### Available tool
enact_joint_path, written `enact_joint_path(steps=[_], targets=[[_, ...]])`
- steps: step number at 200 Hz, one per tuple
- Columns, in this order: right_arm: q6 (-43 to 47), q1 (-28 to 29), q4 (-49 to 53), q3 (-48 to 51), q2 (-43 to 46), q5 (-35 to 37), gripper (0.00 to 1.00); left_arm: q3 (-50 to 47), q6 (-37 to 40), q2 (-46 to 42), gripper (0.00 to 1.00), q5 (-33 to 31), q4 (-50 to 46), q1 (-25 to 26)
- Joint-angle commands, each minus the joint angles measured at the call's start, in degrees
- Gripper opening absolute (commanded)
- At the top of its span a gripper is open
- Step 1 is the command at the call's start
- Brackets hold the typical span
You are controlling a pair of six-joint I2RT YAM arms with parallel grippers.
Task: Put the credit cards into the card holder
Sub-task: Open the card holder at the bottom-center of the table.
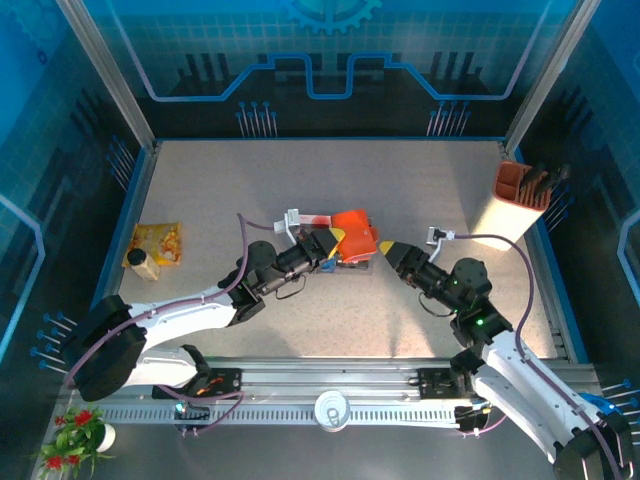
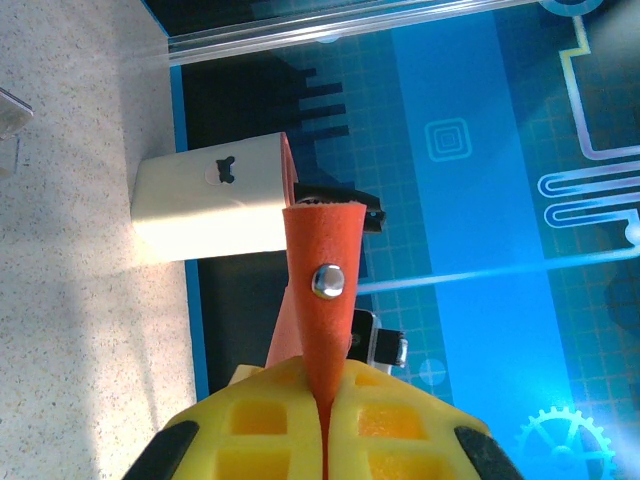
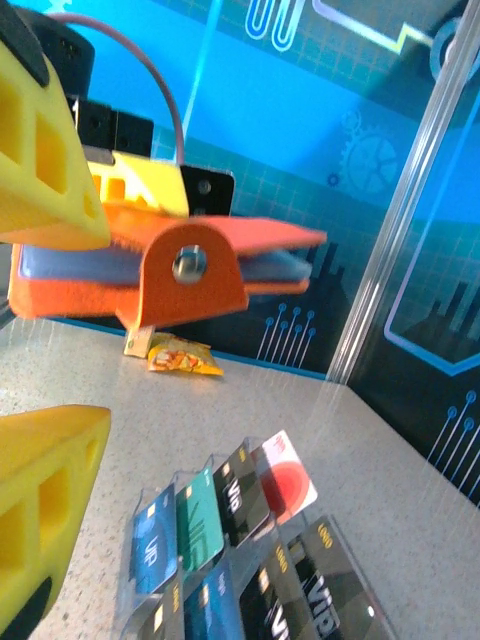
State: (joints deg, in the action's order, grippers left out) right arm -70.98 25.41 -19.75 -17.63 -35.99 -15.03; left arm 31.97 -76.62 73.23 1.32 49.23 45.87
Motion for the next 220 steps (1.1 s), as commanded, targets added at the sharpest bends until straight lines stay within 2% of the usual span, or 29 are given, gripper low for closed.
enact_joint_path(steps=[1, 92, 176, 220], targets=[[-0.2, 0.7, -0.1, 0.3, 0.1, 1.0, 0.45, -0.5, -0.6, 0.0, 0.00, 0.0, 3.7, -0.1], [0.9, 3.3, -0.5, -3.3, -1.9, 1.1, 0.44, -0.9, -0.6, 0.4, 0.00, -0.1, 3.9, -0.1], [3.5, 4.5, 3.9, -6.6, -1.0, 1.4, 0.41, -1.2, -0.6, 0.6, 0.00, -0.2, 4.0, -0.1], [5.5, 4.8, 11.1, -7.9, 0.4, 2.3, 0.38, -1.4, -0.7, 0.6, 0.00, -0.4, 4.0, 0.0]])
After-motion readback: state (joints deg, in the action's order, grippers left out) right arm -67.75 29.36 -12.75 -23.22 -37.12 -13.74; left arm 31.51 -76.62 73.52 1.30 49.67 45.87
